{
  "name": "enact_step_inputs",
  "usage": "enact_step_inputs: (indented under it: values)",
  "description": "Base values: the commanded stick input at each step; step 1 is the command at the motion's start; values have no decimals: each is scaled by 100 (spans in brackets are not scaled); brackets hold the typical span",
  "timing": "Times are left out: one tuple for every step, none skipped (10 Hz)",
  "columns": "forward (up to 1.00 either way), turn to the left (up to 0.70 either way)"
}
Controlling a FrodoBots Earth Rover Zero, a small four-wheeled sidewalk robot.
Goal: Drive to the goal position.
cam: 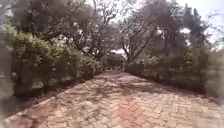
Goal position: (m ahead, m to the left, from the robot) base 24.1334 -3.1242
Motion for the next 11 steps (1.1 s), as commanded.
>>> enact_step_inputs:
  values:
    - [70,0]
    - [70,0]
    - [70,0]
    - [70,0]
    - [70,0]
    - [70,0]
    - [70,0]
    - [70,0]
    - [70,0]
    - [70,0]
    - [70,0]
